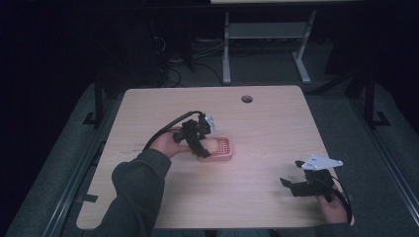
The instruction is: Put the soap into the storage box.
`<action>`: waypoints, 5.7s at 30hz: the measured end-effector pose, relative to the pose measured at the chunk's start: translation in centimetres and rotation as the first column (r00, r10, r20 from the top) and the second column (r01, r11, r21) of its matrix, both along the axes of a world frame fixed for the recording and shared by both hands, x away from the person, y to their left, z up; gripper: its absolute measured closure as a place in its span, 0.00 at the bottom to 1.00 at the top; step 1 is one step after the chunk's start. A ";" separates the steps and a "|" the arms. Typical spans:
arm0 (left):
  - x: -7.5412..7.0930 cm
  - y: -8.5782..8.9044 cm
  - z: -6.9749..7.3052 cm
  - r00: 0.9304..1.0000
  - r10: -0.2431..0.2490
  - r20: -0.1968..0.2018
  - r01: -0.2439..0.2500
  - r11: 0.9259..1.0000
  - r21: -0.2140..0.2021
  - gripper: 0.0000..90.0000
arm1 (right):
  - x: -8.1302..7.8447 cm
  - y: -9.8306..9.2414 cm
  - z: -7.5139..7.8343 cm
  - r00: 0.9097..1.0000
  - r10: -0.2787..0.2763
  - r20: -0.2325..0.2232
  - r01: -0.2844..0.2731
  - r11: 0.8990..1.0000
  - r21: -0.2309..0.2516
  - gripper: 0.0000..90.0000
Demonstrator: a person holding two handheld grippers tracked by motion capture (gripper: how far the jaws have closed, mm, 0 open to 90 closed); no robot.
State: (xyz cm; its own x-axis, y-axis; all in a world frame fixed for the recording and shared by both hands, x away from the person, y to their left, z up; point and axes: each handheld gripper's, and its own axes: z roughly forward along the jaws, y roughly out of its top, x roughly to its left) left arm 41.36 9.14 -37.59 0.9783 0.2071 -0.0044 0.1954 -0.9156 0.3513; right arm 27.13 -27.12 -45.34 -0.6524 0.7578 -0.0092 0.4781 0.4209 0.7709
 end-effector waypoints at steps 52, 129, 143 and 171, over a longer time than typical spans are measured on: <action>3.3 -2.5 -3.2 0.999 0.023 -0.024 -0.023 1.000 0.005 0.36 | 0.0 -0.1 0.0 1.000 0.002 -0.001 -0.002 1.000 0.005 0.16; 1.5 -0.7 -1.7 0.998 0.059 0.005 -0.059 0.998 -0.035 0.28 | 0.2 0.1 -0.1 1.000 -0.002 0.008 0.002 1.000 0.001 0.16; 0.2 0.3 -1.7 0.998 0.068 0.007 -0.068 0.996 -0.053 0.27 | 0.2 -0.1 0.0 1.000 -0.024 0.003 0.024 1.000 0.006 0.16; -2.9 2.7 -1.0 0.996 0.085 0.012 -0.084 0.995 -0.059 0.27 | 0.4 -0.3 -0.1 0.999 -0.039 0.009 0.039 0.999 -0.005 0.16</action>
